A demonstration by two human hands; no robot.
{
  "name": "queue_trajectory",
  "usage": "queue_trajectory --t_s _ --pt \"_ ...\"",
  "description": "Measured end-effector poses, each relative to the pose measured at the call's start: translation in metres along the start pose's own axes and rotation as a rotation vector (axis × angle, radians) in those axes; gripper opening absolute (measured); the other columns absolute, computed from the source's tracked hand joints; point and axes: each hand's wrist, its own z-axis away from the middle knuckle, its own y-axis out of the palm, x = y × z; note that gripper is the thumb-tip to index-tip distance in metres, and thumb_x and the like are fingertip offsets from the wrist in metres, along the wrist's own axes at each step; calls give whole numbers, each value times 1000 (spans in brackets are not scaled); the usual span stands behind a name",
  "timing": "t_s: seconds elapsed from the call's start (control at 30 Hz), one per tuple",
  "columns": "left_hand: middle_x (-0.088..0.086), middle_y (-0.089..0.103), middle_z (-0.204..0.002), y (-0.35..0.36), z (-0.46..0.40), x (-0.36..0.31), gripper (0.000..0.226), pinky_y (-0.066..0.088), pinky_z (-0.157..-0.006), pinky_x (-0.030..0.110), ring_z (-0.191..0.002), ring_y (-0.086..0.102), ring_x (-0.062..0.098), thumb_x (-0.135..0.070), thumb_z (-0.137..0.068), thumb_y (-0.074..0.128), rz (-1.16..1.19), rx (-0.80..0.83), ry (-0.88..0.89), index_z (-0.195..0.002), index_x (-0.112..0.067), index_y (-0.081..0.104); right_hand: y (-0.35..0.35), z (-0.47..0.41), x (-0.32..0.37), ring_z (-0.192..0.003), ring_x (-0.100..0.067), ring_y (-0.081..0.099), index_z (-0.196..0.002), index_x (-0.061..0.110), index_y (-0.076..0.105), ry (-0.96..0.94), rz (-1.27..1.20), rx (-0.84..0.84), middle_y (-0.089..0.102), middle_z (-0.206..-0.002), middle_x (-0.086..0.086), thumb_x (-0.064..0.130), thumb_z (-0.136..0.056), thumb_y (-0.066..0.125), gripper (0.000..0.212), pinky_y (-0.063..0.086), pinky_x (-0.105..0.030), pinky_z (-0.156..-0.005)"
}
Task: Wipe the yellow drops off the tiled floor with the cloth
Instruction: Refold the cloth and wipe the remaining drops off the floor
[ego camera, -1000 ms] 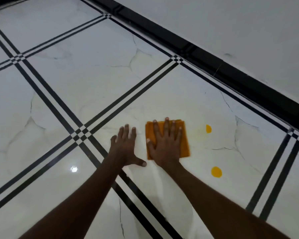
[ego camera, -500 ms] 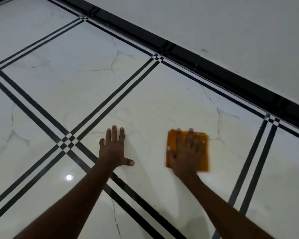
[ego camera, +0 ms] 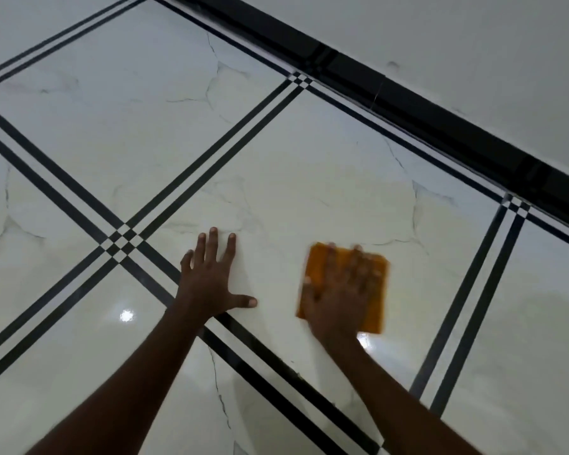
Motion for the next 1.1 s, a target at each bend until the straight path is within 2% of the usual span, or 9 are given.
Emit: queue_trajectory --t_s 0.1,0.17,0.37,0.5,0.7,0.77,0.9,1.0,1.1 --pt "16 -31 -159 1 2 -2 141 3 -121 55 -149 -22 35 -89 -60 58 -7 25 -4 -154 -21 -23 2 -32 47 -157 -44 4 -165 29 9 -237 -36 32 4 -172 -19 64 -96 32 80 2 -64 -124" --pt "15 -31 -159 -2 3 -14 139 2 -121 55 -149 -23 34 -88 -61 58 14 33 34 -154 -20 -21 2 -50 32 -158 -41 6 -164 31 9 -298 -8 36 5 -172 -15 65 -97 31 79 5 -63 -125" --pt "9 -32 -160 18 25 -60 132 -3 -122 54 -148 -27 29 -97 -57 34 52 25 178 -155 -26 -19 -14 3 -109 -156 -45 10 -164 31 3 24 37 29 4 -172 -17 63 -100 24 75 9 -66 -123" --pt "9 -36 -158 30 26 -56 134 -3 -121 55 -147 -30 30 -97 -59 39 -5 -35 183 -153 -26 -25 -8 38 -78 -156 -47 7 -165 28 1 122 19 20 2 -171 -21 63 -98 27 80 6 -67 -123" --pt "8 -33 -159 30 24 -50 128 0 -121 52 -148 -27 29 -97 -63 35 -24 -44 216 -153 -28 -23 -1 -45 -9 -158 -41 5 -164 32 6 -258 -16 24 5 -172 -15 67 -97 30 79 3 -62 -125" --pt "7 -34 -159 24 27 -39 123 5 -123 51 -149 -24 28 -89 -70 45 -35 -23 229 -153 -30 -24 -5 -60 -42 -157 -41 10 -164 33 9 -184 3 9 8 -172 -14 66 -97 30 77 8 -63 -124" --pt "5 -29 -161 19 33 -17 119 10 -122 51 -151 -18 26 -81 -73 53 -13 -18 222 -155 -31 -18 -15 -20 -123 -155 -46 13 -165 28 5 205 7 -47 10 -171 -19 67 -99 20 78 13 -66 -122" --pt "7 -28 -161 21 34 -17 120 8 -121 50 -151 -18 28 -83 -73 52 -25 -29 198 -156 -29 -16 -10 30 -85 -156 -47 9 -165 27 1 258 -28 -41 5 -171 -21 66 -98 26 81 10 -68 -122" --pt "8 -29 -160 19 30 -24 123 3 -121 51 -150 -21 28 -84 -71 53 -18 -6 177 -155 -28 -18 -1 27 -12 -157 -44 3 -165 29 0 -25 -66 -31 1 -172 -18 66 -97 31 83 2 -65 -124"
